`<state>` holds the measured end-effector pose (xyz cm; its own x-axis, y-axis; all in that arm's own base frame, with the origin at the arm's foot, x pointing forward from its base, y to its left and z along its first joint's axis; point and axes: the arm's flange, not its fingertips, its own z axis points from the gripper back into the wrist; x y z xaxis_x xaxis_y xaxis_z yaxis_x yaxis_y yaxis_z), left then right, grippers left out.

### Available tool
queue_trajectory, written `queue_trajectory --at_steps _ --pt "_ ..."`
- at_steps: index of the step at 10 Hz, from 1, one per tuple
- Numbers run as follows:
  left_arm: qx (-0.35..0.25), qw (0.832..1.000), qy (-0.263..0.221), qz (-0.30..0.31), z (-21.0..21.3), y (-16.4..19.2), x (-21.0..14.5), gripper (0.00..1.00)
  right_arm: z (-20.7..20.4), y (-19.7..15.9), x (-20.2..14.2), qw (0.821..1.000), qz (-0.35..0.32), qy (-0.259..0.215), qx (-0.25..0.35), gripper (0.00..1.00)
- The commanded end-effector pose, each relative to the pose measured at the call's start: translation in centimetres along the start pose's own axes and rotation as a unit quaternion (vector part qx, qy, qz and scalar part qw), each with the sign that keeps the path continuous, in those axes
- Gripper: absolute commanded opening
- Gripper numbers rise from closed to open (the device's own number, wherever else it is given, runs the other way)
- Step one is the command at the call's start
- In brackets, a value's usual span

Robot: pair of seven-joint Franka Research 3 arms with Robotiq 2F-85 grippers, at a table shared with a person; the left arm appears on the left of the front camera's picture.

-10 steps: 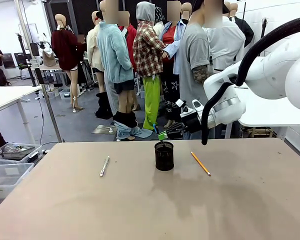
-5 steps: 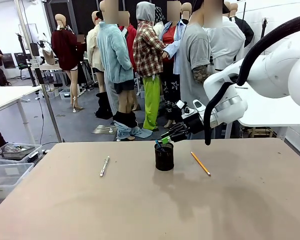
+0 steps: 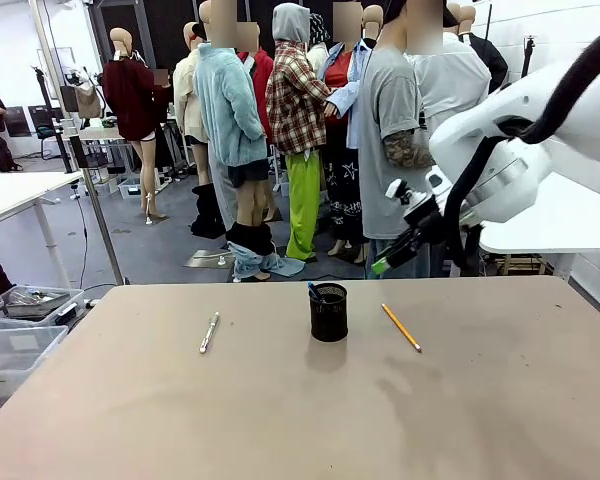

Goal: Place the pens into the pen holder.
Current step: Pick up a writing instrument from the table and place it into the Pen holder.

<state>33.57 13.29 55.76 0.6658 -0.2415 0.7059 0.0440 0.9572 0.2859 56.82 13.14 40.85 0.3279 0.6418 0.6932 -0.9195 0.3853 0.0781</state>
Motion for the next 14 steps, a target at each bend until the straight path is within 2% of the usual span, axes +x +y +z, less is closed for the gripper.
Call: queue_trajectory --at_steps 1,3,5,7,8,10,12,14 --pt "0.007 1.000 -0.003 -0.007 -0.2 0.2 0.0 1.00 0.8 1.5 1.2 0.993 -0.071 0.096 -0.006 0.60" --pt "0.007 1.000 -0.003 -0.007 -0.2 0.2 0.0 1.00 1.1 1.2 2.5 0.980 -0.106 0.165 -0.029 0.60" --pt "0.007 1.000 -0.003 -0.007 -0.2 0.2 0.0 1.00 -1.1 0.2 3.6 0.954 -0.158 0.254 -0.012 0.60" --pt "0.007 1.000 -0.003 -0.007 -0.2 0.2 0.0 1.00 -4.0 -0.3 4.2 0.937 -0.183 0.298 -0.018 0.60" --pt "0.007 1.000 -0.003 -0.007 -0.2 0.2 0.0 1.00 -5.7 -0.3 4.2 0.925 -0.202 0.316 -0.055 0.60" --pt "0.007 1.000 -0.003 -0.007 -0.2 0.2 0.0 1.00 -9.0 -0.6 3.7 0.913 -0.225 0.333 -0.070 0.60" --pt "0.007 1.000 -0.003 -0.007 -0.2 0.2 0.0 1.00 -10.6 -1.1 2.4 0.895 -0.238 0.349 -0.143 0.60" --pt "0.007 1.000 -0.003 -0.007 -0.2 0.2 0.0 1.00 -11.6 -1.1 0.9 0.888 -0.250 0.350 -0.160 0.60"
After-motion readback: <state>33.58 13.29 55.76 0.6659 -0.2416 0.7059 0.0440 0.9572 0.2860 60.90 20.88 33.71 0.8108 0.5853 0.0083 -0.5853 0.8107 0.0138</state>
